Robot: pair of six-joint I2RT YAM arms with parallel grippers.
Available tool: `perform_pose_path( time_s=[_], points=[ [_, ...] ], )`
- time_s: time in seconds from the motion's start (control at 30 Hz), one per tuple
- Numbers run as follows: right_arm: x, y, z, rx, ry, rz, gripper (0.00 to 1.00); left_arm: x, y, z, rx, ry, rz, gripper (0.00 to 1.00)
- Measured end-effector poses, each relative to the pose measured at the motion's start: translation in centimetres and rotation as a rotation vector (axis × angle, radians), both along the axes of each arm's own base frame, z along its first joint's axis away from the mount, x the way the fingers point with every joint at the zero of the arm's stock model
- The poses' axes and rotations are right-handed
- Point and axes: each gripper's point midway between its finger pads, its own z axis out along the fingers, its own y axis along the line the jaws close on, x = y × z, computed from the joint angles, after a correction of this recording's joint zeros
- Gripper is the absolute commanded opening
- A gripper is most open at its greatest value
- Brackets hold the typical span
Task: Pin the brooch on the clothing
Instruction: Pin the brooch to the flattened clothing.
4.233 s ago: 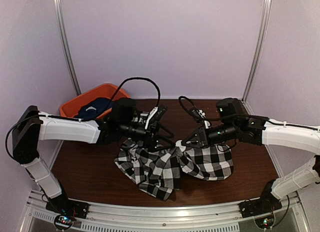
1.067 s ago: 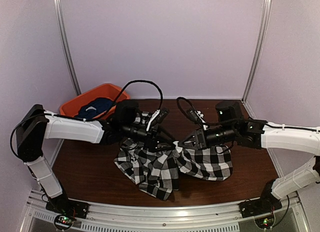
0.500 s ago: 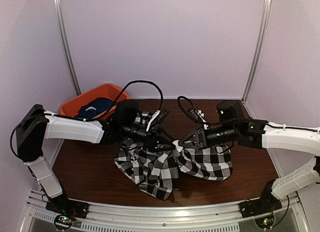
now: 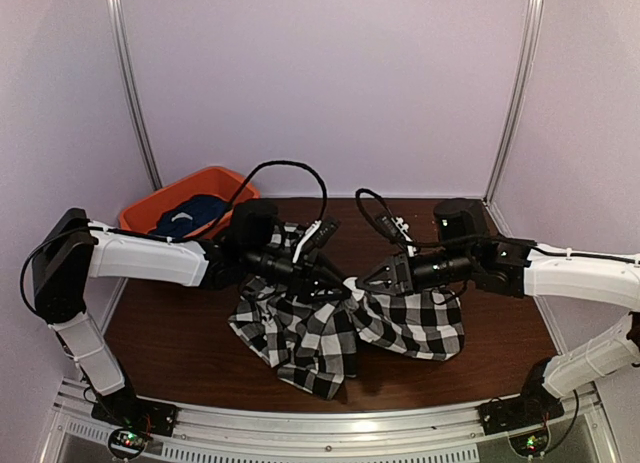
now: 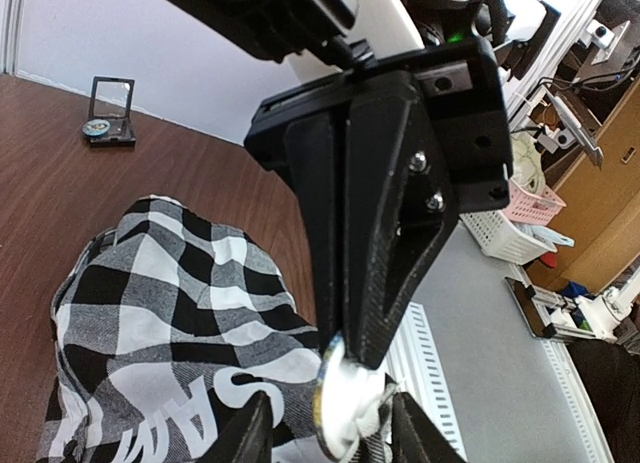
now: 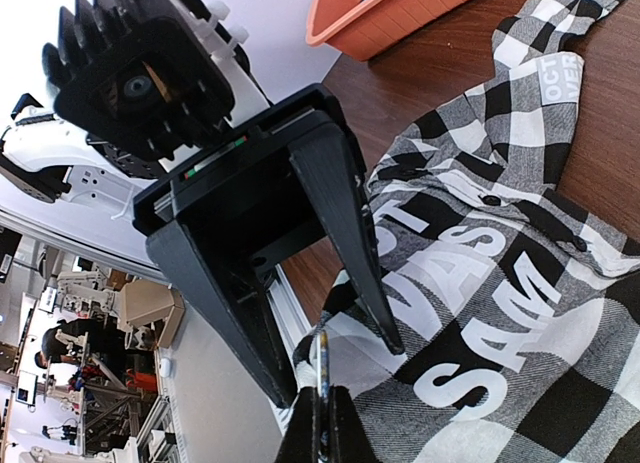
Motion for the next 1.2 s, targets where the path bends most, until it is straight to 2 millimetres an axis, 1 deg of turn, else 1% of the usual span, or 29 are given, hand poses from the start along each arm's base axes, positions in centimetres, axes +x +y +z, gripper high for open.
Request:
perform_pose_path(
  time_s=[0.2,0.3,0.4,0.5,0.83,1.2],
  points=[
    [0.00,0.00,-0.01,0.000,0.001,0.000,0.00,0.02,-0.02,0.07,-0.003,-0.001,0.000,0.37],
    [-0.01,-0.01,-0.01,-0.001,0.001,0.000,0.00,0.01,-0.02,0.08,-0.003,0.000,0.000,0.32],
    [0.00,-0.01,-0.01,-0.001,0.000,0.000,0.00,-0.03,-0.02,0.11,-0.003,0.004,-0.001,0.31],
    [0.00,-0.01,-0.02,-0.001,0.001,0.000,0.00,-0.08,-0.01,0.16,-0.005,0.006,-0.005,0.27],
    [0.06,-0.04,-0.12,-0.006,-0.006,-0.003,0.00,-0.09,-0.06,0.05,-0.001,0.017,-0.006,0.26],
    [0.19,-0.12,-0.46,-0.024,-0.008,-0.020,0.00,0.51,-0.27,-0.48,0.042,0.027,0.029,0.26]
  ],
)
